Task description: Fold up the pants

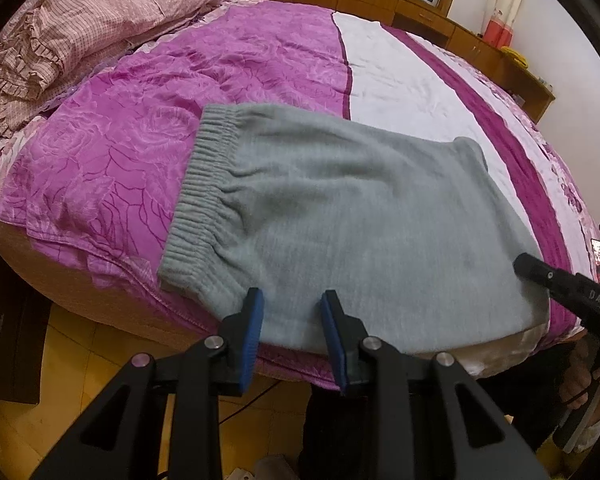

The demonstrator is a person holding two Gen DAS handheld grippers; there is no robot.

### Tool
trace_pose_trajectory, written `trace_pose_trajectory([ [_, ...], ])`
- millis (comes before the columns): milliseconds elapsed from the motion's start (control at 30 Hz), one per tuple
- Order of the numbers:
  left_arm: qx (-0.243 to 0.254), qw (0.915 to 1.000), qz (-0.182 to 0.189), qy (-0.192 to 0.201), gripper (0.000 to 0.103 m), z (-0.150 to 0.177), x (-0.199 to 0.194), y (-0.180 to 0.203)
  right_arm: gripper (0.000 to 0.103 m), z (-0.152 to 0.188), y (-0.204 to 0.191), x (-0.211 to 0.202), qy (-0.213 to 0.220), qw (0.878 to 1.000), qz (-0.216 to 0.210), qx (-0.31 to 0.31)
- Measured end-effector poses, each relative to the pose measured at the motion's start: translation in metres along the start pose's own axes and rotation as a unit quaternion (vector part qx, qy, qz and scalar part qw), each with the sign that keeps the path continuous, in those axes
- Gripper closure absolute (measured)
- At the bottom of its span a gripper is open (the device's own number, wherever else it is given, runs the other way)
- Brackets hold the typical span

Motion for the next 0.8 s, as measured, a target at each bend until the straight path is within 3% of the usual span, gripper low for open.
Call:
trace_pose_trajectory([
  [400, 0.011, 0.9998, -0.001, 0.019, 0.072, -0.007, -0.025, 0.005, 0.099, -0.017, -0.042, -0.030, 0.045, 0.997, -0.007, -0.067],
  [800, 0.013, 0.9993, -0.019, 0.028, 0.072, -0.033, -0.033, -0.021, 0.100, -0.039, -0.113, -0.043, 0.067, 0.986, -0.032, -0.148],
])
Point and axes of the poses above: each gripper's, at about its wrist camera, not at the fingertips, and x roughly the way its jaws point, y to its right, z to its underside, the point moved 7 cm from there along x, roughly the way its jaws point, and after that the axes turned 7 degrees about z, right-handed, at the moved point
